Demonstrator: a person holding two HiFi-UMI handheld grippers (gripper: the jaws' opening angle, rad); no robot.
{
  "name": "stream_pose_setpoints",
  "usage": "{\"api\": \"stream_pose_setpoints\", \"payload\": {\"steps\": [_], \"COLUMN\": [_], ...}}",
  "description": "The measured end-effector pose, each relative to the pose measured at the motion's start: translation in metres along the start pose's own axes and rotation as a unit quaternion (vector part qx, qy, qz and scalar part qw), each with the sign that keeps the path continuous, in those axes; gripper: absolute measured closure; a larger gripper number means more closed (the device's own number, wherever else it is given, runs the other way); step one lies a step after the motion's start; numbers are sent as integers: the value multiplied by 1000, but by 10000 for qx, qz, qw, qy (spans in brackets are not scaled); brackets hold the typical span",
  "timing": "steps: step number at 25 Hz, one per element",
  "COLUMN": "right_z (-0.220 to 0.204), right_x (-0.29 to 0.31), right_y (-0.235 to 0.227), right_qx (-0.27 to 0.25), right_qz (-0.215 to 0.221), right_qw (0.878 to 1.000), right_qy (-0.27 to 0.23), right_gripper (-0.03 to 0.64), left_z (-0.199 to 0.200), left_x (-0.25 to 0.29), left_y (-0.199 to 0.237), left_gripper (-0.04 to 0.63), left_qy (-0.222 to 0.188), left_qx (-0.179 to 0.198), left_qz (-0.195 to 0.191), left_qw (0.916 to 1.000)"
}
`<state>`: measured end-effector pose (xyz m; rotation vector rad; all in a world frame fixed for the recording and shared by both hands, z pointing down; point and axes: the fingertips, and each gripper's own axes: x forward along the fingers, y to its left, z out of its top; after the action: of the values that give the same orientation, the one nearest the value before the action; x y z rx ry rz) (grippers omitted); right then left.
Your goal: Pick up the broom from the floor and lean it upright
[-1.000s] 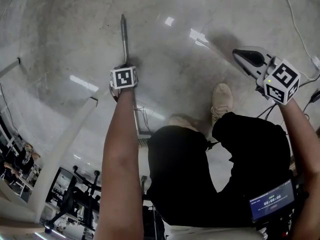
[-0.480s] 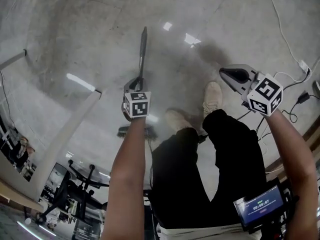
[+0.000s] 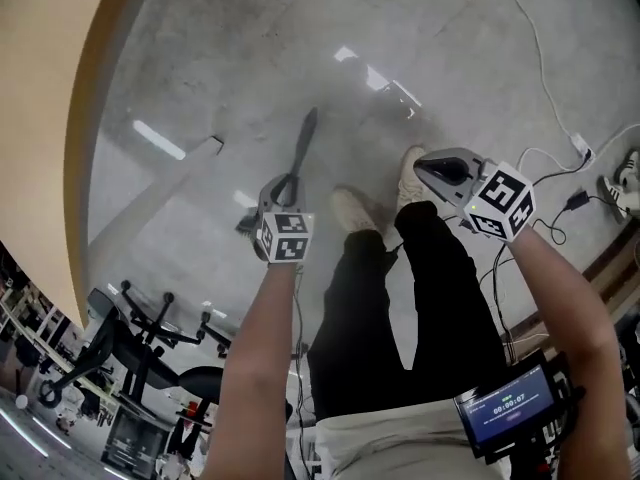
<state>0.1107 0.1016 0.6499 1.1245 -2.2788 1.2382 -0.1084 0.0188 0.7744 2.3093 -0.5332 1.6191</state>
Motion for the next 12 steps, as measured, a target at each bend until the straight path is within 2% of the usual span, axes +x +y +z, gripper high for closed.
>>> {"api": "stream_pose_setpoints", "payload": {"steps": [3,6,9,12], "right_z": [9,41,63,77], "right_x": [-1,-13,-14,-10], "right_y": [37,82,116,125], "right_qx": [-194,-469,-634,-678], "right_qz": [249,317,374,422], "right_qw": [9993,9981,9969,9965], "right_qy": [184,248,276,258], "right_gripper": [598,598,598,598], "left_z": [-9,-14,-30,-43], "left_x": [-34,-85,-121,-132], "left_y": [3,18,37,55], "left_gripper": [520,520,520,520], "left_qy": [-148,-481,-654,-726], "left_qx": [-240,-672,-1195,-1826], "left_qz": [183,532,846,1125], "left_qw": [9994,9952,9871,9740]}}
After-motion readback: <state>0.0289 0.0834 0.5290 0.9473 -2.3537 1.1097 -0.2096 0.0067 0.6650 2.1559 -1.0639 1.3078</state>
